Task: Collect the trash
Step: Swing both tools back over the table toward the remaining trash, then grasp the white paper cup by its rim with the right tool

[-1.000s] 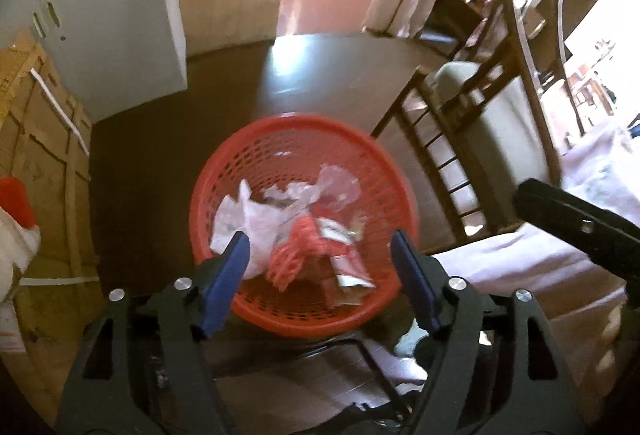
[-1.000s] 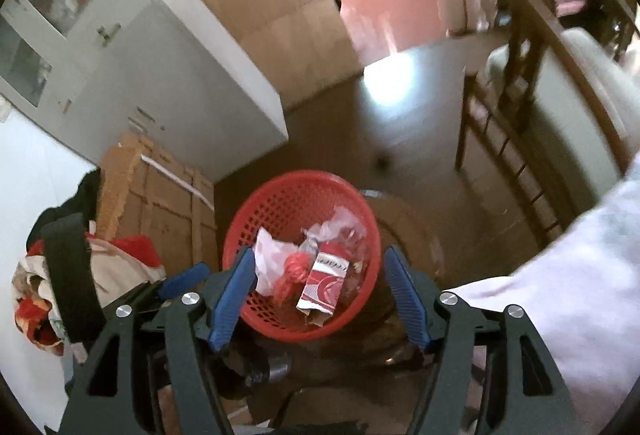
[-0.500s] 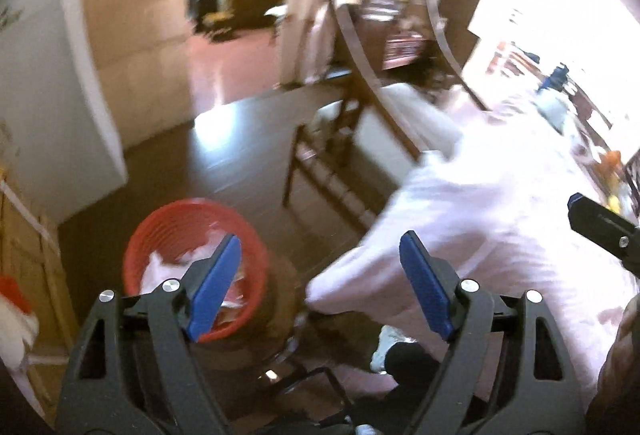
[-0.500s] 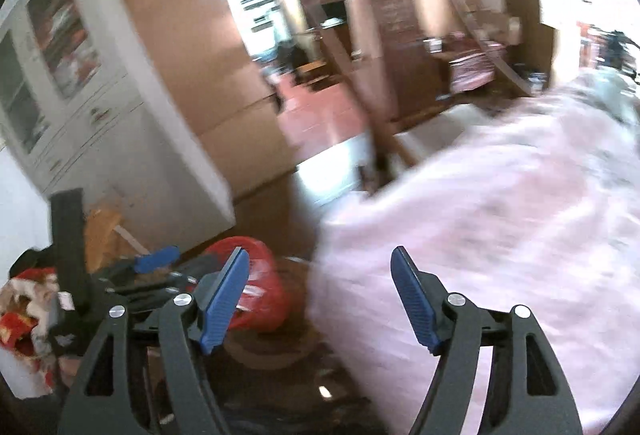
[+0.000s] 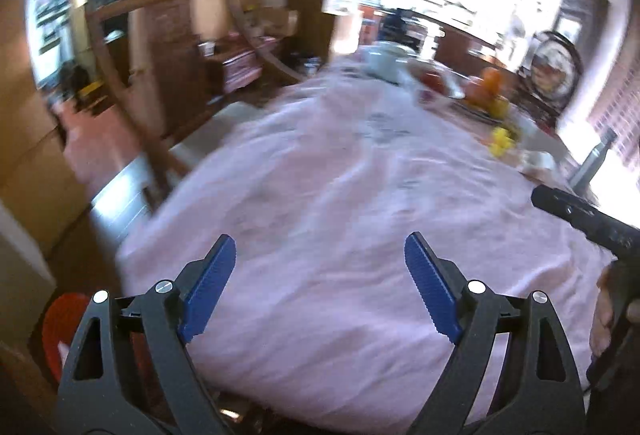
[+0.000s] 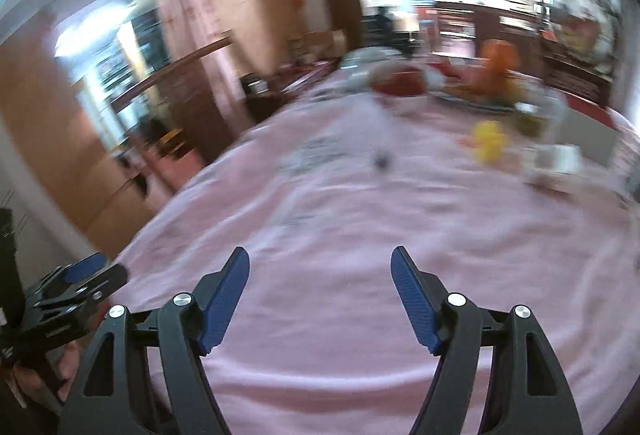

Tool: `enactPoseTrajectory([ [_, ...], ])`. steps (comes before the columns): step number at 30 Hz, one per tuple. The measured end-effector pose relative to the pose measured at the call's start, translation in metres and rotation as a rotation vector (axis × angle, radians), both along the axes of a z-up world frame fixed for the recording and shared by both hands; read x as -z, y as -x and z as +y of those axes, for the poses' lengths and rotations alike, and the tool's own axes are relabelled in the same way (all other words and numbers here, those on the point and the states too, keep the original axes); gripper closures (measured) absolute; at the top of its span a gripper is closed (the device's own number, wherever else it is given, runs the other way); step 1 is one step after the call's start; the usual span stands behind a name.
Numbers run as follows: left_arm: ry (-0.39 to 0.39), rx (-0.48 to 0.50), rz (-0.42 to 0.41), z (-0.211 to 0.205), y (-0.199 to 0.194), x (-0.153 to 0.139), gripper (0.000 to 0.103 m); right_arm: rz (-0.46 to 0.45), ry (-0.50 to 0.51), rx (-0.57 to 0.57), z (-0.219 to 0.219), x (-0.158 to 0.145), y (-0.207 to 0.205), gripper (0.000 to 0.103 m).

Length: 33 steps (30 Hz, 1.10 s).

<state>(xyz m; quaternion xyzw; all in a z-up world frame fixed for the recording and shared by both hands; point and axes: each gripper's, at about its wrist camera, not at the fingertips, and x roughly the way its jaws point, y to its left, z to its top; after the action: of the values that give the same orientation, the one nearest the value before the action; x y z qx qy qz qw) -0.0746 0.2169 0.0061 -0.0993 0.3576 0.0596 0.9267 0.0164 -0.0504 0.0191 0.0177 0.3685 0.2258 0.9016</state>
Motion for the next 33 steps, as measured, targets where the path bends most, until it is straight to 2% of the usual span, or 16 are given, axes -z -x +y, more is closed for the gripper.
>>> enactPoseTrajectory([
  [6,0.005,0.149,0.002,-0.07,-0.062,-0.006,0.019,-0.023,0.05,0.231,-0.101,0.007,-0.052,0.031],
  [12,-0.004,0.263,0.025,-0.124,-0.116,-0.01,0.019,0.033,-0.022,0.369,-0.168,0.025,-0.106,0.031],
  [16,-0.029,0.305,0.037,-0.147,-0.14,-0.009,0.019,0.057,-0.044,0.397,-0.186,0.038,-0.137,0.031],
  [22,-0.029,0.334,0.058,-0.164,-0.171,0.0,0.019,0.078,-0.028,0.45,-0.187,0.05,-0.171,0.035],
  [28,-0.021,0.339,0.079,-0.169,-0.201,0.007,0.019,0.143,-0.094,0.431,-0.194,0.066,-0.206,0.051],
  [32,-0.02,0.351,0.097,-0.179,-0.224,0.011,0.019,0.192,-0.15,0.385,-0.195,0.076,-0.217,0.083],
  [33,-0.028,0.353,0.095,-0.182,-0.229,0.012,0.019,0.199,-0.168,0.376,-0.196,0.077,-0.217,0.085],
])
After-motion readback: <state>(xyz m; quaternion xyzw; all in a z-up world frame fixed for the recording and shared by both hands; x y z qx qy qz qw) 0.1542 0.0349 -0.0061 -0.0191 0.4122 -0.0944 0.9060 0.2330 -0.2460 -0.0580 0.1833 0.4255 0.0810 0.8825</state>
